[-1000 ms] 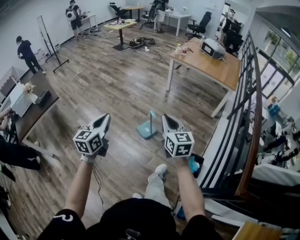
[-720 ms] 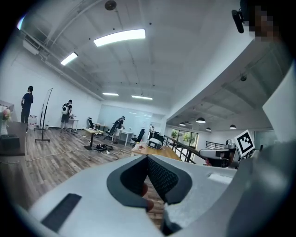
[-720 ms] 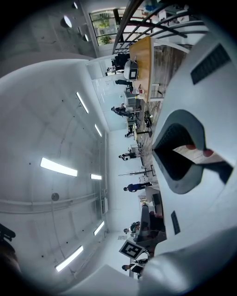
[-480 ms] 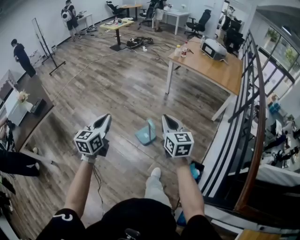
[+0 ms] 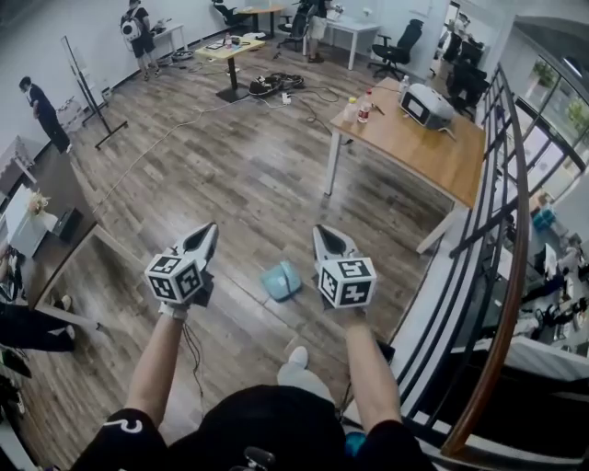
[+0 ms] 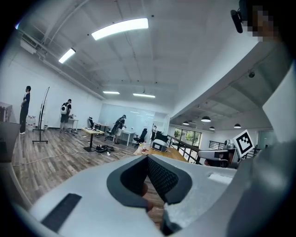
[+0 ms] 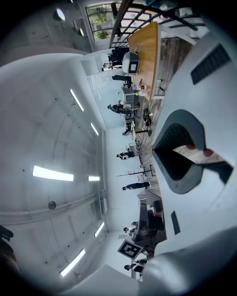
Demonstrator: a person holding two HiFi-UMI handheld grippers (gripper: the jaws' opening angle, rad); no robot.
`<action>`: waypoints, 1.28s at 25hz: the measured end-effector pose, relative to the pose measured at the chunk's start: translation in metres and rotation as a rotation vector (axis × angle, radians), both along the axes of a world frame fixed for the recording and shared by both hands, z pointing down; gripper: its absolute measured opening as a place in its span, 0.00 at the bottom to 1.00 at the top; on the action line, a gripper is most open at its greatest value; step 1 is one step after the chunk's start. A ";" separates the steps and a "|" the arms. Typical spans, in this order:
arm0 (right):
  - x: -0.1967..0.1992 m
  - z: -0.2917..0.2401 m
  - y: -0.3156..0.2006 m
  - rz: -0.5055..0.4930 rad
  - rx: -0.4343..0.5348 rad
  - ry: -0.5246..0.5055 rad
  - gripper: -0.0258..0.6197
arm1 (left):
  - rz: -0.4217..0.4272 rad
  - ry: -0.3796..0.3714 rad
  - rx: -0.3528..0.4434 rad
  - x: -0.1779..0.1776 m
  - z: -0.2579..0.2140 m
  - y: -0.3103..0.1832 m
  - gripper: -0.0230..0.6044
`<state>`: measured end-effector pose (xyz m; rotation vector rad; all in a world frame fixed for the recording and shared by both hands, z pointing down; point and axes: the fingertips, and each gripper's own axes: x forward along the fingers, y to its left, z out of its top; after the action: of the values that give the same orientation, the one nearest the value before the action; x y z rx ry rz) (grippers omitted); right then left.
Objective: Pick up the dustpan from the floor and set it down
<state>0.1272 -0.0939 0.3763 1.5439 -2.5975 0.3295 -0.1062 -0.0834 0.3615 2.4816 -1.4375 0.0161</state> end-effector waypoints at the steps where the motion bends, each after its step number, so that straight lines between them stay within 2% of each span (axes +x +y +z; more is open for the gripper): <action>1: 0.004 0.000 -0.011 -0.004 -0.001 0.000 0.03 | -0.003 -0.001 0.000 0.005 0.000 -0.010 0.03; 7: 0.017 0.011 -0.063 -0.043 -0.016 0.004 0.03 | -0.032 -0.006 -0.002 0.024 0.005 -0.055 0.03; 12: 0.009 0.022 -0.089 -0.084 -0.032 0.000 0.03 | -0.067 -0.009 -0.014 0.022 0.016 -0.069 0.03; 22: -0.022 0.039 -0.108 -0.163 -0.059 0.004 0.03 | -0.137 -0.005 -0.052 -0.004 0.039 -0.074 0.03; 32: -0.044 0.062 -0.116 -0.173 -0.094 0.024 0.03 | -0.140 0.017 -0.061 -0.020 0.060 -0.080 0.03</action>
<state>0.0830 -0.2099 0.4379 1.2762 -2.6323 0.4070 -0.1264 -0.1633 0.4217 2.3223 -1.5753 0.0112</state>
